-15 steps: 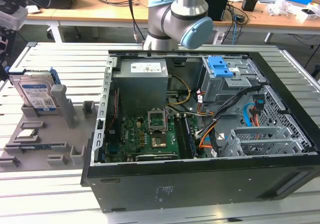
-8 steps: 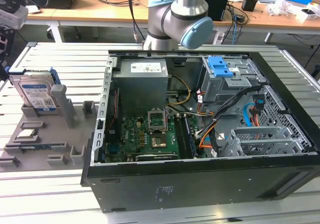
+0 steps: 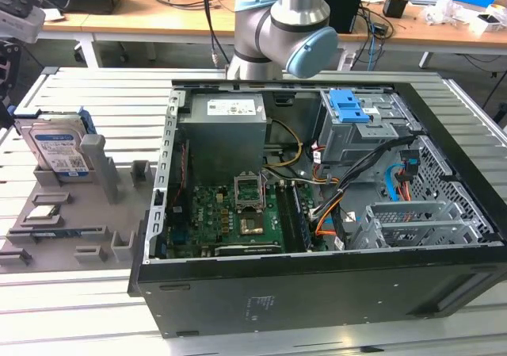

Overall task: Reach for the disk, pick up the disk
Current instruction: 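Pick up the disk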

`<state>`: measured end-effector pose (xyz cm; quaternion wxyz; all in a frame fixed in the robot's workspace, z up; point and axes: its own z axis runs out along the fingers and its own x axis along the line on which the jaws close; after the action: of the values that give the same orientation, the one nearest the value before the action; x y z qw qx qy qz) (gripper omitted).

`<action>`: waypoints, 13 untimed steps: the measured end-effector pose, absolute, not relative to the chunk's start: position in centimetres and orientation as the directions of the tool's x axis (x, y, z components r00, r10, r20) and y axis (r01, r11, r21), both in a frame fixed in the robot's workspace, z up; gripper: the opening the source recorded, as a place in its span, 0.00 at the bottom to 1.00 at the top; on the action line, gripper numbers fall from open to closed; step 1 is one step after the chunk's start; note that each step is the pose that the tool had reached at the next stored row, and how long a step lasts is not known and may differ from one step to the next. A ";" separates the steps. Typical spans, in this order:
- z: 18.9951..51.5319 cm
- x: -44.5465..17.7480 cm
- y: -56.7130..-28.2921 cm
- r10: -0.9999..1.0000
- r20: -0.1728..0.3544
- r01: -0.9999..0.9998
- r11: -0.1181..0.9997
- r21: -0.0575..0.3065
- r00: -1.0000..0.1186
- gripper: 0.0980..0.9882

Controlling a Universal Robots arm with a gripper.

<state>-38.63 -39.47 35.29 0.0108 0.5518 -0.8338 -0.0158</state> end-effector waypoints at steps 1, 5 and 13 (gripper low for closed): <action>35.3 -38.6 -39.5 -0.925 0.000 -0.924 0.380 0.038 -0.381 0.01; 35.3 -38.6 -39.5 -0.937 0.000 -0.936 0.349 0.038 -0.349 0.01; 35.3 -38.6 -39.5 -0.960 0.000 -0.959 0.279 0.038 -0.280 0.01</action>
<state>-38.63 -39.47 35.29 0.0117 0.6001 -0.7997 -0.0152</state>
